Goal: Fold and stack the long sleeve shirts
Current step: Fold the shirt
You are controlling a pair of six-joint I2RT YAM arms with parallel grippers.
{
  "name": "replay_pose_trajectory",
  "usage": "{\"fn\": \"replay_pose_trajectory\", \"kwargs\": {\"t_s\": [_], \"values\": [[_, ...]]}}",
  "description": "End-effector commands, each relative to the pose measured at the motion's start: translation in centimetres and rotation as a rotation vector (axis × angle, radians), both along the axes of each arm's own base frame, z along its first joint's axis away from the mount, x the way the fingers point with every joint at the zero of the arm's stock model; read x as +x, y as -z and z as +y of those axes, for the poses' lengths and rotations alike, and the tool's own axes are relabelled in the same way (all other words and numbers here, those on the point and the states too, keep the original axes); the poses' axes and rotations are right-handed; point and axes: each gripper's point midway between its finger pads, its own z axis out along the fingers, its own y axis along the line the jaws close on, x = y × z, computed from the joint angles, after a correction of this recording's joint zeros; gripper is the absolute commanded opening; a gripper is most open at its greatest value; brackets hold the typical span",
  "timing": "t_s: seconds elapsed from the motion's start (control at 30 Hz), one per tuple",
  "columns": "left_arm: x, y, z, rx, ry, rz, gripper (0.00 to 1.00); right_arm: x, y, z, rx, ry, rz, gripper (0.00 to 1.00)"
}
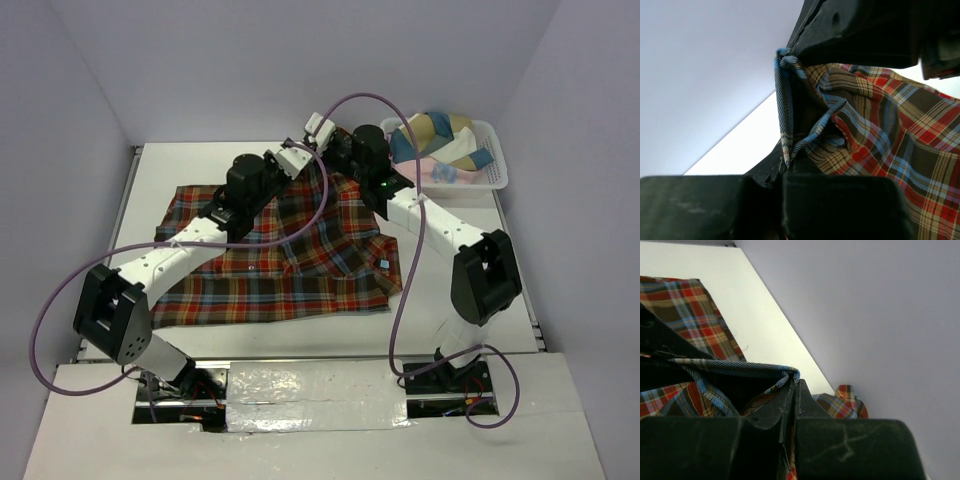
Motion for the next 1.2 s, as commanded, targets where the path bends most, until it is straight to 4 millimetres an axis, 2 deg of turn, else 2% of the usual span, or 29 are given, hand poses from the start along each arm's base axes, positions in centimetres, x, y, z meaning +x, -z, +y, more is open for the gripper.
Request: {"fn": "replay_pose_trajectory", "kwargs": {"t_s": [0.0,0.07,0.1,0.13,0.2,0.27,0.3,0.37,0.4,0.47,0.53,0.57,0.6,0.63,0.67,0.7,0.77,0.87,1.0,1.17], "values": [[-1.3,-2.5,1.9,0.012,-0.032,-0.055,0.0,4.4,-2.3,-4.3,0.032,0.172,-0.073,0.0],[-1.8,-1.8,1.3,0.025,0.009,-0.038,0.0,4.4,-1.4,-4.5,0.022,0.177,-0.056,0.0],[-2.1,-0.9,1.2,0.038,0.027,-0.017,0.0,4.1,-1.7,-4.6,0.018,0.173,-0.063,0.0],[-2.3,-0.6,1.0,0.039,0.045,-0.007,0.0,3.7,-0.5,-4.7,0.0,0.168,-0.048,0.0],[-3.2,1.1,0.2,0.074,0.117,0.031,0.0,2.7,-0.1,-5.0,-0.036,0.144,-0.055,0.0],[-3.9,2.3,-0.3,0.094,0.169,0.062,0.0,1.2,2.3,-5.0,-0.093,0.095,0.01,0.0],[-4.7,2.8,-0.9,0.098,0.221,0.084,0.0,0.2,1.6,-5.4,-0.102,0.081,0.008,0.0],[-6.0,4.1,-1.2,0.115,0.275,0.131,0.0,-2.2,4.3,-6.1,-0.137,0.03,0.081,0.0],[-7.0,4.5,-1.7,0.109,0.332,0.148,0.0,-3.6,3.3,-6.6,-0.134,0.01,0.067,0.0],[-8.4,5.5,-2.2,0.11,0.397,0.181,0.0,-6.5,6.5,-6.9,-0.199,-0.064,0.138,0.0],[-10.6,6.8,-3.1,0.103,0.503,0.229,0.0,-8.9,7.7,-7.1,-0.221,-0.114,0.188,0.0],[-11.7,8.0,-3.2,0.126,0.548,0.255,0.01,-10.2,9.2,-7.3,-0.243,-0.142,0.248,0.0],[-12.6,8.5,-3.4,0.134,0.588,0.264,0.01,-11.0,9.4,-7.5,-0.247,-0.147,0.263,0.0],[-13.6,9.0,-4.0,0.147,0.647,0.266,0.02,-12.0,11.0,-7.9,-0.27,-0.155,0.312,0.0],[-14.4,10.0,-3.8,0.155,0.663,0.291,0.02,-12.6,11.3,-8.1,-0.281,-0.153,0.317,0.0],[-14.9,10.5,-3.9,0.161,0.682,0.302,0.02,-13.2,12.6,-8.5,-0.3,-0.152,0.344,0.0],[-15.9,11.7,-3.8,0.179,0.713,0.321,0.02,-14.4,13.8,-8.9,-0.345,-0.154,0.369,0.0],[-16.8,12.9,-3.8,0.204,0.748,0.327,0.02,-16.3,15.5,-8.6,-0.385,-0.184,0.44,0.0],[-18.3,14.0,-4.4,0.232,0.797,0.328,0.03,-17.6,17.7,-8.9,-0.424,-0.171,0.477,0.05],[-20.7,15.8,-4.8,0.254,0.86,0.361,0.04,-18.8,19.3,-8.9,-0.46,-0.171,0.51,0.12]]}}
